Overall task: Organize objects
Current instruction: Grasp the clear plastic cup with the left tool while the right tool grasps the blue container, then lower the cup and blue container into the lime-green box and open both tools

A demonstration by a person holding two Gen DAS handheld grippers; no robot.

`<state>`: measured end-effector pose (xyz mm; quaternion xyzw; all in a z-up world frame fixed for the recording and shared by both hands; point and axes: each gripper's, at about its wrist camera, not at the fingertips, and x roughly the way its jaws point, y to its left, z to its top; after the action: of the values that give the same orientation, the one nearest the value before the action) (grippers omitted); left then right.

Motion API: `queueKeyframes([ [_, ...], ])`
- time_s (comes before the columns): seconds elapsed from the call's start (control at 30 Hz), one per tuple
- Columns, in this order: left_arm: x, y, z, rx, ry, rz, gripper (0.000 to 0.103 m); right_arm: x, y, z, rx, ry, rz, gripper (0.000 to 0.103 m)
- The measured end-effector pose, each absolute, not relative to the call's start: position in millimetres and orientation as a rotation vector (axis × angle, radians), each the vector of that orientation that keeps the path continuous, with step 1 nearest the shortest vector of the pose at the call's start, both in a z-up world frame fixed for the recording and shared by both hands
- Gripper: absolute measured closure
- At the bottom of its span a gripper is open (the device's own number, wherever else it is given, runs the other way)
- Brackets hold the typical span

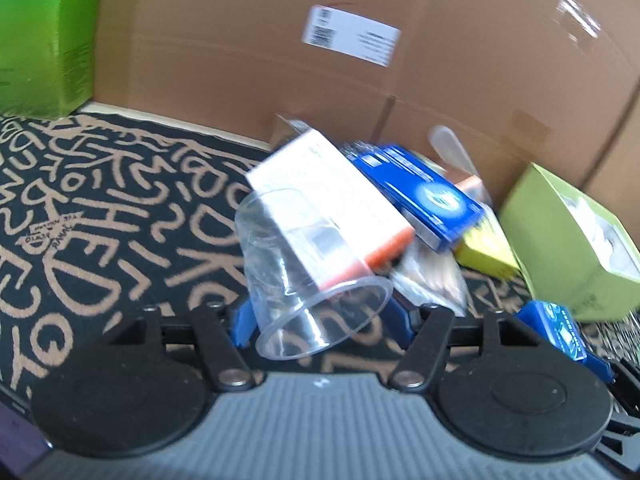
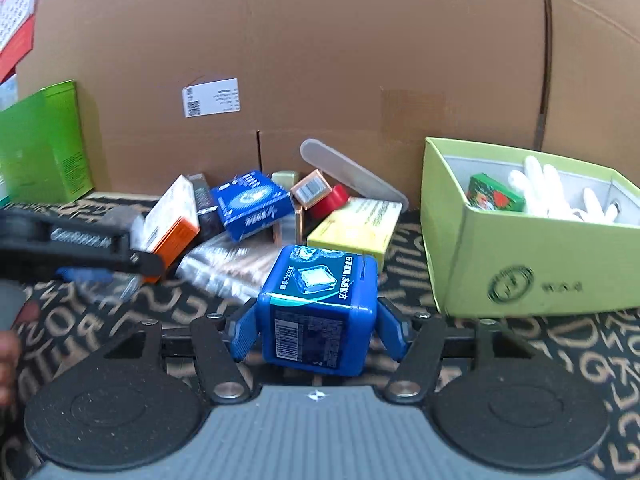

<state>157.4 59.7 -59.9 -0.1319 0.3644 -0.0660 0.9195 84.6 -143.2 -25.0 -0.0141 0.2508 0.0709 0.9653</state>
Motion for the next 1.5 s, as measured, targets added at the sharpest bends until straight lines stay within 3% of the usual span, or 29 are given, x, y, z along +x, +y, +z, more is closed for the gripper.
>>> queueKeyframes([
  [0.27, 91, 29, -60, -0.123, 0.8, -0.4, 0.037, 26, -168, -20, -0.003, 0.547, 0.172, 0.038],
  [0.6, 82, 20, -55, -0.118, 0.769, -0.311, 0.022, 0, -181, -22, -0.019, 0.518, 0.105, 0.034],
  [0.73, 87, 17, -58, -0.101, 0.785, -0.316, 0.032, 5, -180, -23, -0.038, 0.511, 0.09, 0.033],
  [0.93, 89, 11, -61, -0.076, 0.782, -0.307, 0.03, 14, -175, -30, -0.042, 0.522, 0.074, 0.034],
  [1.03, 89, 9, -61, -0.062, 0.782, -0.313, 0.035, 16, -175, -33, -0.027, 0.535, 0.08, 0.041],
  [1.5, 82, -25, -39, -0.028, 0.758, -0.421, 0.038, -2, -200, -28, 0.067, 0.493, 0.098, 0.041],
])
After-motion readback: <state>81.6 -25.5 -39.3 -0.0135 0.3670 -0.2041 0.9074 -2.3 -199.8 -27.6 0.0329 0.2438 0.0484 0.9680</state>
